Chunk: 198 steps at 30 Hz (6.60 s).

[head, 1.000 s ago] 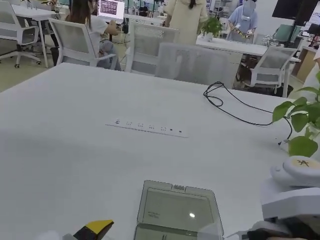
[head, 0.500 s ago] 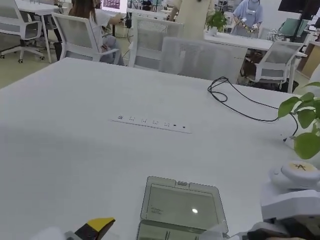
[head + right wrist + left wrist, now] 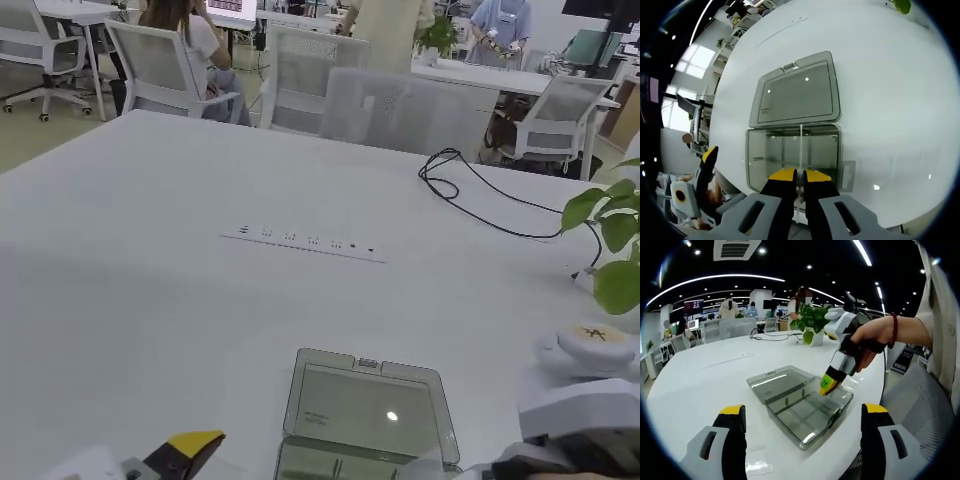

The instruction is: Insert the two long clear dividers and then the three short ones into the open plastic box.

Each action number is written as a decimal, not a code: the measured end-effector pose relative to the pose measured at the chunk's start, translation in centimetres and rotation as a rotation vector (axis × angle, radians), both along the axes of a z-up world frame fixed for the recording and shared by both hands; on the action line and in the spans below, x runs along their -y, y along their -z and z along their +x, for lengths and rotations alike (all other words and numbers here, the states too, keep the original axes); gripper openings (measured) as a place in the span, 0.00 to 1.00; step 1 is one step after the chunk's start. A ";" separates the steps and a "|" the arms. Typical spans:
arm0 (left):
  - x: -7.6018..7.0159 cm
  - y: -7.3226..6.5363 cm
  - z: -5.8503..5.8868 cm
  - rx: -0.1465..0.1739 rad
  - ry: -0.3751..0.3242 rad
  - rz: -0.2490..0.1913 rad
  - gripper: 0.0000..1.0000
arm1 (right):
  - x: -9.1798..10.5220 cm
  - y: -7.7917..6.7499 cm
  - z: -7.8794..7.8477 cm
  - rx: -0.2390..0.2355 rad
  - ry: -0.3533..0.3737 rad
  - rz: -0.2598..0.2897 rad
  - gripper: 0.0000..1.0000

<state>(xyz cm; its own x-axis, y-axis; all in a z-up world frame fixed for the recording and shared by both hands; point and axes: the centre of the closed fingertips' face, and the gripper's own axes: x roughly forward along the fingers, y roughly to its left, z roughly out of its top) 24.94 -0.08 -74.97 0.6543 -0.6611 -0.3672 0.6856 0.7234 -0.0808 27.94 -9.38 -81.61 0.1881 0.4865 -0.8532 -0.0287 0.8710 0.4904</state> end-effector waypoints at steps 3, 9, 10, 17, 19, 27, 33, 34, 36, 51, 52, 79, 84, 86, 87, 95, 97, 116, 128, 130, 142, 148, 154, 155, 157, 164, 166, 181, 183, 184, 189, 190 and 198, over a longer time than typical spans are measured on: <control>0.0 0.0 0.0 -0.004 -0.003 -0.005 0.98 | -0.1 0.0 0.0 0.009 -0.031 -0.028 0.06; -0.1 0.0 0.1 -0.004 -0.008 -0.009 0.97 | -0.2 0.1 0.0 0.031 -0.096 -0.082 0.07; -0.1 0.0 0.1 -0.005 -0.009 -0.009 0.97 | -0.2 0.1 0.0 0.030 -0.105 -0.087 0.07; 0.0 0.0 0.1 -0.006 -0.008 -0.012 0.97 | 0.1 -0.1 0.1 0.010 -0.102 -0.075 0.07; 0.0 0.0 0.1 -0.006 -0.007 -0.011 0.96 | 0.1 -0.1 0.1 0.005 -0.103 -0.074 0.07; 0.0 0.0 0.0 -0.007 -0.004 -0.008 0.96 | 0.2 -0.1 0.1 -0.004 -0.120 -0.076 0.07; -0.1 0.0 0.0 -0.006 -0.008 -0.008 0.96 | 0.2 0.0 0.0 -0.004 -0.120 -0.077 0.07; -0.1 0.0 0.0 -0.006 -0.008 -0.007 0.96 | 0.2 0.0 0.0 -0.003 -0.121 -0.080 0.07; -0.1 0.0 0.0 -0.006 -0.009 -0.007 0.95 | 0.0 0.0 0.0 0.002 -0.129 -0.089 0.07; -0.5 -0.1 0.2 -0.014 -0.032 -0.012 0.94 | -0.8 0.7 0.2 0.126 -0.291 -0.336 0.07; -0.6 -0.1 0.3 -0.014 -0.033 -0.013 0.94 | -0.8 0.8 0.3 0.131 -0.289 -0.339 0.07; -1.8 -0.9 0.0 -0.021 -0.074 0.006 0.91 | -1.2 1.8 0.5 0.210 -0.292 -0.251 0.13; -2.4 -1.2 -0.1 -0.020 -0.094 0.025 0.90 | -1.8 0.8 0.9 0.294 -0.330 -0.198 0.22; -2.6 -1.2 -0.2 -0.021 -0.098 0.032 0.90 | -2.0 0.4 0.9 0.326 -0.359 -0.179 0.25; -2.7 -1.3 -0.2 -0.017 -0.101 0.037 0.90 | -2.1 0.1 0.8 0.339 -0.371 -0.173 0.27; -3.6 -1.6 -0.5 -0.021 -0.133 0.059 0.89 | -2.5 -1.6 0.1 0.459 -0.472 -0.128 0.40; -3.9 -1.7 -0.6 -0.021 -0.140 0.062 0.89 | -2.5 -2.0 -0.1 0.485 -0.488 -0.120 0.43; -5.3 -2.2 -2.1 -0.046 -0.183 0.081 0.88 | -0.4 -6.0 -2.5 0.722 -0.537 -0.034 0.72; -6.2 -1.3 -3.1 -0.104 -0.211 0.149 0.83 | 1.5 -6.5 -3.8 0.771 -0.511 0.012 0.80; -6.5 -1.2 -3.0 -0.116 -0.221 0.157 0.81 | 1.7 -6.6 -3.9 0.782 -0.510 0.015 0.81; -7.6 0.3 -1.8 -0.202 -0.267 0.219 0.70 | 2.1 -7.0 -4.0 0.812 -0.497 0.014 0.81; -7.9 1.6 -1.1 -0.254 -0.270 0.264 0.63 | 2.1 -7.1 -4.2 0.815 -0.492 0.021 0.81; -8.3 3.2 -0.7 -0.307 -0.273 0.302 0.57 | 2.0 -7.6 -4.3 0.848 -0.507 0.030 0.81; -8.4 3.5 -0.5 -0.312 -0.277 0.303 0.56 | 2.0 -7.6 -4.3 0.853 -0.509 0.029 0.81; -8.6 3.9 -0.4 -0.329 -0.294 0.303 0.53 | 2.0 -7.7 -4.3 0.863 -0.515 0.033 0.81; -9.2 5.8 0.0 -0.359 -0.289 0.373 0.47 | 2.0 -7.3 -4.4 0.858 -0.525 0.021 0.81; -9.3 6.1 0.2 -0.372 -0.296 0.366 0.45 | 1.9 -7.1 -4.4 0.850 -0.520 0.022 0.81; -10.0 8.8 0.6 -0.452 -0.323 0.396 0.38 | 2.0 -6.5 -3.6 0.821 -0.494 0.026 0.79; -10.2 9.1 0.5 -0.460 -0.330 0.404 0.36 | 1.9 -6.6 -3.5 0.821 -0.490 0.029 0.79; -10.2 9.1 0.5 -0.458 -0.332 0.402 0.37 | 1.9 -6.6 -3.5 0.822 -0.488 0.031 0.79; -10.0 9.3 0.3 -0.475 -0.327 0.394 0.36 | 1.7 -6.4 -3.4 0.814 -0.488 0.033 0.78; -10.0 9.4 0.3 -0.476 -0.324 0.399 0.36 | 1.6 -6.4 -3.4 0.813 -0.488 0.033 0.78; -10.0 9.7 0.3 -0.488 -0.323 0.414 0.33 | 1.6 -6.4 -3.3 0.812 -0.479 0.037 0.77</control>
<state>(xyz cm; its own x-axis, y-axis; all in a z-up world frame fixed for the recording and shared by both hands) 25.24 9.93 -84.64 0.4910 -0.2051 -0.8466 0.3873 0.9219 0.0013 24.67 -11.00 -75.22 0.4909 0.6906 -0.5311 -0.7251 0.6618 0.1904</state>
